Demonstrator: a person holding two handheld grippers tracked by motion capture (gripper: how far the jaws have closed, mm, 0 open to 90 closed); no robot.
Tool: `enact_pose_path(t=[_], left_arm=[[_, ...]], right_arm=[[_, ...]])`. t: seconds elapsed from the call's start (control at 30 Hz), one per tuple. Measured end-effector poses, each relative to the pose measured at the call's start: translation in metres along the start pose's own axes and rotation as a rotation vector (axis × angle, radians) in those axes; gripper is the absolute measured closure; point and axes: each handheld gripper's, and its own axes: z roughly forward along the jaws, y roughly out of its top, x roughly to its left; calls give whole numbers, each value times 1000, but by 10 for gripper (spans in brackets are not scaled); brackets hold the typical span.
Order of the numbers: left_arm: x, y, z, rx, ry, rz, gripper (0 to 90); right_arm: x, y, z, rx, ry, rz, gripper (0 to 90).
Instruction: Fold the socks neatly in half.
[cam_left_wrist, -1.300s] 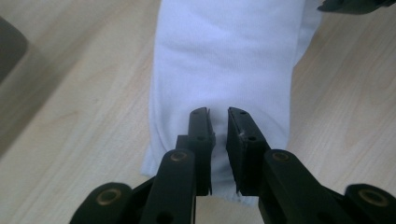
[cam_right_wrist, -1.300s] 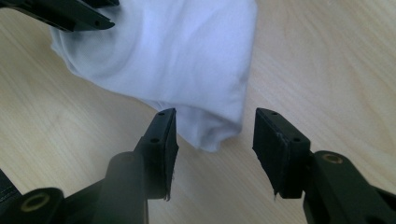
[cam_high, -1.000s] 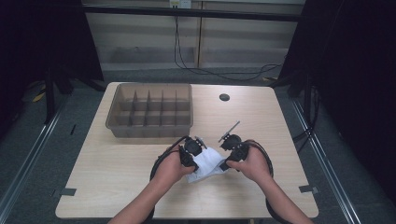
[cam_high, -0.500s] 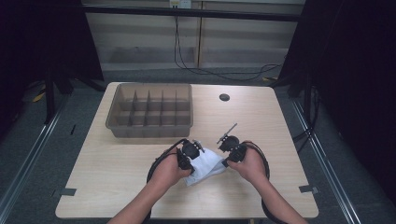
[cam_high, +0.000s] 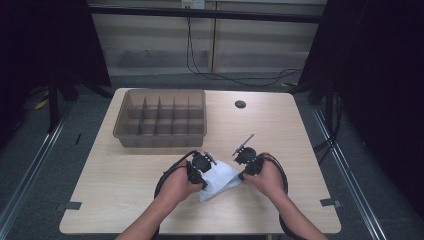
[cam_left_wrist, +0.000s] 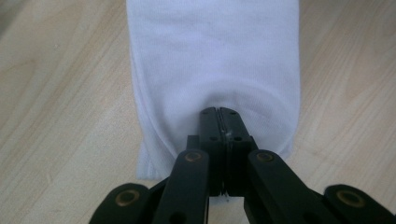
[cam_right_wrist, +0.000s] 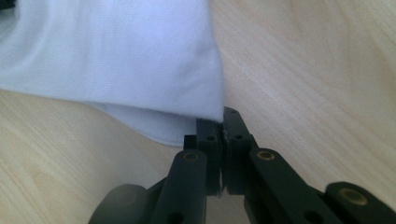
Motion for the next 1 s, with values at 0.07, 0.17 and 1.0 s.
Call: enact_pose_path(t=[0.07,0.17,1.0], left_arm=[[0,0,0,-1,1,4,887],[0,0,0,-1,2,1,887],[-3,0,2,-10,20,26,887]], right_arm=[[0,-1,-1,-3,1,-1,858],[-1,-2,-2,0,-4,-4,825],[-4,29,-30,-73,43,20,858]])
